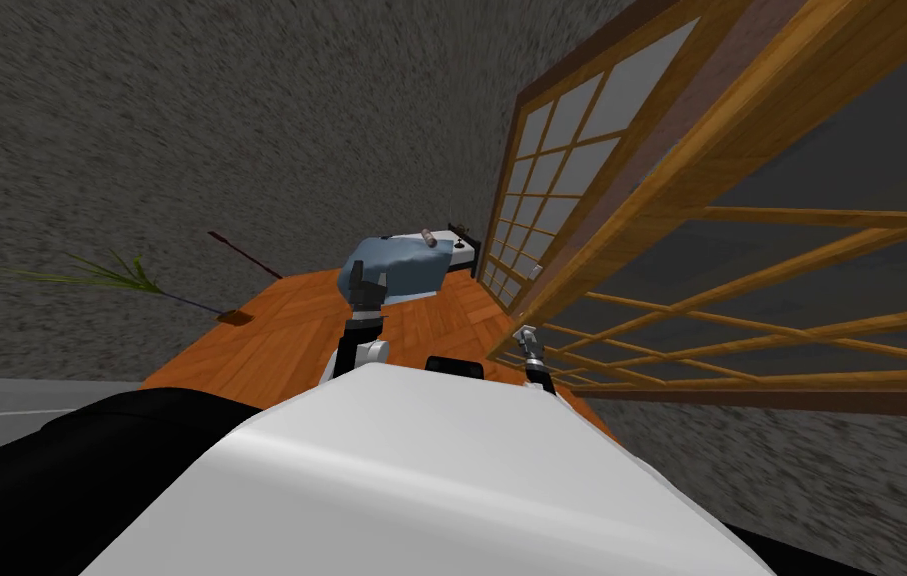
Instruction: Pull the door open
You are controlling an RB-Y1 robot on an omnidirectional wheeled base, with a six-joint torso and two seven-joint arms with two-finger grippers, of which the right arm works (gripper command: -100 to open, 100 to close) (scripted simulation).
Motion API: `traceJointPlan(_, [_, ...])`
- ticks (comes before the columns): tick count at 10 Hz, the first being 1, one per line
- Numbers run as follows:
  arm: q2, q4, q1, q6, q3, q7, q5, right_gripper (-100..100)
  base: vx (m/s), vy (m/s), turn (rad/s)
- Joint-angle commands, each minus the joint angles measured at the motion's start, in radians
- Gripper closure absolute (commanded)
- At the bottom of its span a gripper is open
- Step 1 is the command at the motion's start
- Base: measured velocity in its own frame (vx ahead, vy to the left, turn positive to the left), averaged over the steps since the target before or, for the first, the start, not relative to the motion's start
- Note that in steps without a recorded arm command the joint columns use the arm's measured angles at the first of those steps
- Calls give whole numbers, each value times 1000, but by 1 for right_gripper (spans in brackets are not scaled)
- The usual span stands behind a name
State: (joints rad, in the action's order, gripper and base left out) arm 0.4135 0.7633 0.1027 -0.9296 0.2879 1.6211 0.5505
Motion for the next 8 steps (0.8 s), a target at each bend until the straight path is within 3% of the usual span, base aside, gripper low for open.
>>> traceJointPlan(1, [0, 0, 0, 0, 0, 0, 0, 100, -92, -10, 16])
traceJointPlan(8, [60, 12, 54, -75, 77, 76, -38, 100, -177, -34, 91])
